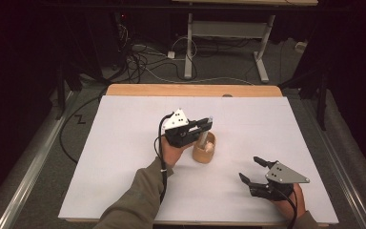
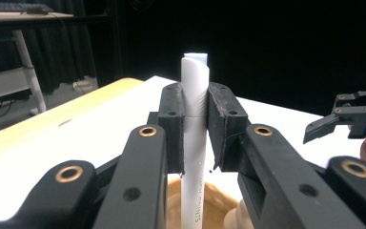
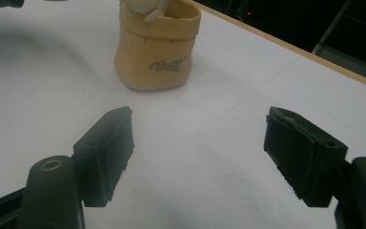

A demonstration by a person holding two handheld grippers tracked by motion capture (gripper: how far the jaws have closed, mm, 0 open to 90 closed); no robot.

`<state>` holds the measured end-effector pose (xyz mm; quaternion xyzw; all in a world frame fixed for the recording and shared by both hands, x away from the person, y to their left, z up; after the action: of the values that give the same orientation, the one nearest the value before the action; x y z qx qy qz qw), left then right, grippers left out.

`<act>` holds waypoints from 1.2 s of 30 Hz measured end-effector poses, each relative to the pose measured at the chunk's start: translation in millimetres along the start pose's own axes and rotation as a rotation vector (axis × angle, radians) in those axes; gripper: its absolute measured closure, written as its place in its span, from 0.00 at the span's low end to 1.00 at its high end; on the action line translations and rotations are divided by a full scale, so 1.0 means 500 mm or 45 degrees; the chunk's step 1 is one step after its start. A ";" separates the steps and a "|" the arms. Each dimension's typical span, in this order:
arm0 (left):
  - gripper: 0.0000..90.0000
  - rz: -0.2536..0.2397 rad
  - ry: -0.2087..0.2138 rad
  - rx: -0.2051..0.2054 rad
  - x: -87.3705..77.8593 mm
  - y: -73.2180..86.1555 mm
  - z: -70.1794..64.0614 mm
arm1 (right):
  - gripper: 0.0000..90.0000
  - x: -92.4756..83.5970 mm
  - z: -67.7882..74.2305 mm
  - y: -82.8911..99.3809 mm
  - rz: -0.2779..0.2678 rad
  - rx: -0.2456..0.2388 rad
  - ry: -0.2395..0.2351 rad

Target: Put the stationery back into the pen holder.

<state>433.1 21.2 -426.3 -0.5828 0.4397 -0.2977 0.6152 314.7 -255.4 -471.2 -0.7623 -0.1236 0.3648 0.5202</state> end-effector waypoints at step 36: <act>0.71 0.072 -0.099 0.165 -0.014 -0.014 -0.006 | 0.29 0.001 0.003 0.000 0.001 -0.011 -0.006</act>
<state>428.3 24.9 -417.9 -0.5404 0.4116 -0.2852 0.6762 314.0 -254.2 -471.5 -0.7637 -0.1263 0.3662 0.5165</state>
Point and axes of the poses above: each handheld gripper's, and its own axes: x roughly forward along the jaws, y roughly out of its underside, z roughly to its left, the point moved 3 cm from there along x, roughly forward along the jaws, and after that the axes turned 1 degree about -y, right-handed, at the moved point
